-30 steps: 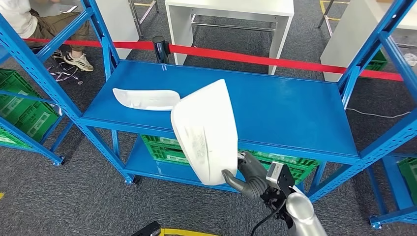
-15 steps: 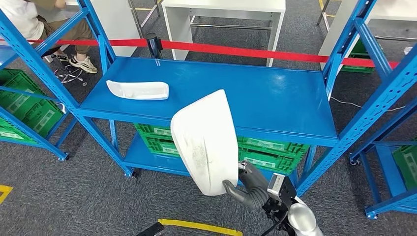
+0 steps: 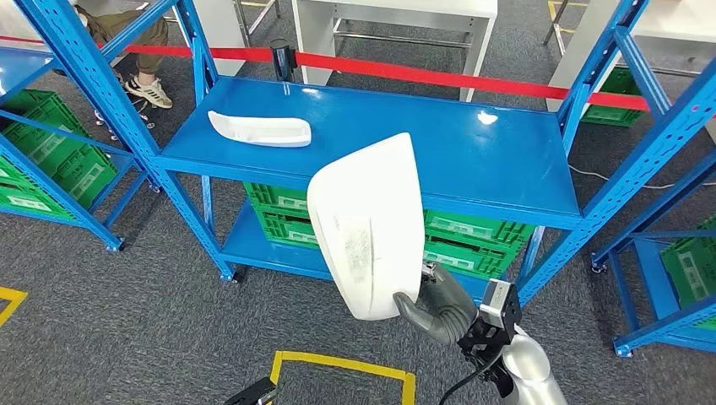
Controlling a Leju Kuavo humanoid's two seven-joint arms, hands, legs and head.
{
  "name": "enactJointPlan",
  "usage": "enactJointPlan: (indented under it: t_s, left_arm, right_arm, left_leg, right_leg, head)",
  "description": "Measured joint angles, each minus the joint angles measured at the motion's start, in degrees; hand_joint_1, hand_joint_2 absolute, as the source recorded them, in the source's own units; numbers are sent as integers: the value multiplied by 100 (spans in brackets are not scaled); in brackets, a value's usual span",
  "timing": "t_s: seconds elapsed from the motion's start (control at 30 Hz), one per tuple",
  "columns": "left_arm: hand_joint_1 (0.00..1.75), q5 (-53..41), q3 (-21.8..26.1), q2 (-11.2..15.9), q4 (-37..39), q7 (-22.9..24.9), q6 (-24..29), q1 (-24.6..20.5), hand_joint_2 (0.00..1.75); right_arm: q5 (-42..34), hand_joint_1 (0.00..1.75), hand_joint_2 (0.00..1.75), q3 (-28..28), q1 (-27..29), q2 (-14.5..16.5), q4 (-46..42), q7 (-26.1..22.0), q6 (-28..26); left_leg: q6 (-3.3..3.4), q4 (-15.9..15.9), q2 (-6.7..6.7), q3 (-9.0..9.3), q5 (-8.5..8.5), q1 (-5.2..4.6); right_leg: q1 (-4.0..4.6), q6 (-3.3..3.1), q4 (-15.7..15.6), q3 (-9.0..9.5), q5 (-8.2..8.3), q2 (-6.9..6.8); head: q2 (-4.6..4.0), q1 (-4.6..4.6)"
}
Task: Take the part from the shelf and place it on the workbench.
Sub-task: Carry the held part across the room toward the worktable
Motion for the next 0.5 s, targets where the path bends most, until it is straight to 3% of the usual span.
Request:
enactJointPlan:
  t_s: [0.03, 0.07, 0.1, 0.17, 0.2, 0.23, 0.3, 0.33, 0.37, 0.47, 0.5]
  left_arm:
    - [0, 3, 3, 2, 2, -7, 1, 18, 175]
    - [0, -13, 4, 3, 3, -12, 0, 35, 175]
    - [0, -36, 4, 5, 5, -13, 1, 49, 175]
    - [0, -74, 4, 8, 7, -9, 1, 69, 175]
    - [0, -92, 4, 9, 8, -3, 1, 73, 175]
    - [0, -104, 4, 10, 8, 3, 3, 73, 175]
    - [0, -73, 5, 10, 9, -18, 7, 68, 175]
    - [0, -29, 6, 10, 8, -46, 8, 69, 175]
    - [0, 15, 7, 10, 8, -76, 8, 72, 175]
    - [0, 88, 10, 1, 12, -101, 8, 74, 175]
    - [0, 101, 11, -4, 16, -89, 8, 75, 175]
  right_arm:
    - [-74, 175, 175, -46, -2, 7, 61, 38, -5]
    - [-123, 175, 175, -91, -3, 13, 113, 62, -11]
    - [-150, 175, 175, -131, -6, 16, 150, 73, -15]
    - [-169, 175, 175, -183, -19, 30, 196, 76, -17]
    - [-165, 175, 175, -198, -22, 39, 212, 79, -30]
    - [-146, 175, 175, -206, -26, 48, 229, 94, -60]
    - [-89, 175, 175, -219, -24, 59, 262, 154, -154]
    - [-60, 175, 175, -226, -22, 69, 280, 192, -197]
    - [-40, 175, 175, -234, -16, 81, 294, 218, -223]
    - [-44, 175, 175, -245, 1, 110, 316, 242, -221]
    - [-57, 175, 175, -247, 10, 115, 318, 246, -210]
  left_leg:
    - [-8, 15, 3, -112, 72, 2]
    - [-20, 39, 5, -223, 139, 7]
    - [-39, 75, 3, -329, 201, 11]
    - [-97, 159, -8, -476, 294, 7]
    - [-133, 193, -12, -501, 326, 3]
    - [-168, 204, -13, -506, 363, -1]
    - [-239, 192, -14, -508, 430, 12]
    - [-271, 218, -17, -544, 373, 22]
    - [-301, 328, -21, -602, 193, 32]
    - [-370, 1205, -25, -800, -702, 62]
    - [-385, 1521, -25, -814, -826, 69]
  right_leg:
    - [-2, 8, 108, 68, 75, -1]
    - [-5, 11, 0, 238, 238, -2]
    - [-7, 9, -296, 511, 382, -3]
    - [6, -26, -1104, 1128, 338, 1]
    - [14, -59, -1396, 1322, 245, 9]
    - [28, -98, -1543, 1405, 166, 19]
    - [34, -186, -1572, 1351, 222, 20]
    - [32, -229, -1569, 1303, 279, 11]
    - [23, -272, -1578, 1241, 350, 0]
    - [20, -332, -1580, 1004, 565, -11]
    - [24, -330, -1573, 921, 632, -12]
  head:
    - [0, 1]
    - [0, 1]
    - [0, 1]
    - [0, -3]
    - [0, -5]
    - [0, -13]
    - [0, -17]
    - [0, -23]
    - [0, -25]
    - [0, -39]
    - [0, -40]
